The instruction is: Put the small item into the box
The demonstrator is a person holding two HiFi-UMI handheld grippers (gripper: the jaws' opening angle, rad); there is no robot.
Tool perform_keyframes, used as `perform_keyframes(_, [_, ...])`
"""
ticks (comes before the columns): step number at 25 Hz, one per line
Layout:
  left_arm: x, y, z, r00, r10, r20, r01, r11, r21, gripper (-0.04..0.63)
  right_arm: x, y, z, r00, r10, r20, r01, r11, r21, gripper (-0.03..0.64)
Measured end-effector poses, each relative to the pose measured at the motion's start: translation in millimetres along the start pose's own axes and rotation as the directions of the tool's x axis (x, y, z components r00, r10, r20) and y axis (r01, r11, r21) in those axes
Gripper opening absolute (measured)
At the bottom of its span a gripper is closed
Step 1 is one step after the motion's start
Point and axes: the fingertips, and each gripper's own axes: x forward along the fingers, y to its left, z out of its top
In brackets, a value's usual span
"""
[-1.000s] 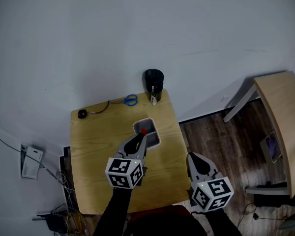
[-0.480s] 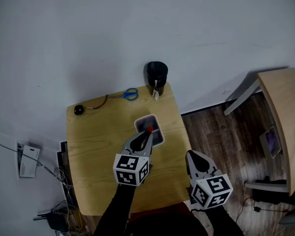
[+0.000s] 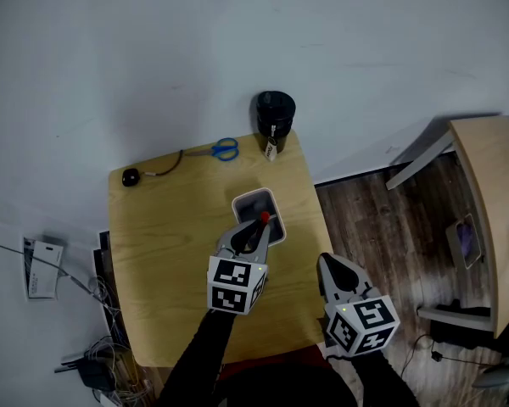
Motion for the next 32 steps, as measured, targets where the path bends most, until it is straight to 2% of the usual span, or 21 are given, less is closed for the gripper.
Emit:
perform_keyframes(18, [12.5,2.0,-19.3,0.996,0.037,-0.079,-0.035,0.999,0.02,0.057,7.8,-1.6,-6.0,1.0,0.011,-0.026,-0.011,1.0,0.001,0.008])
perform_keyframes(32, [16.9,1.5,-20.5,0.995,0.059,-0.081,-0.057,0.998,0.03,0.06,9.1,-2.1,-9.7,0.999,0.016,-0.036,-0.016,1.0,0.003,0.008])
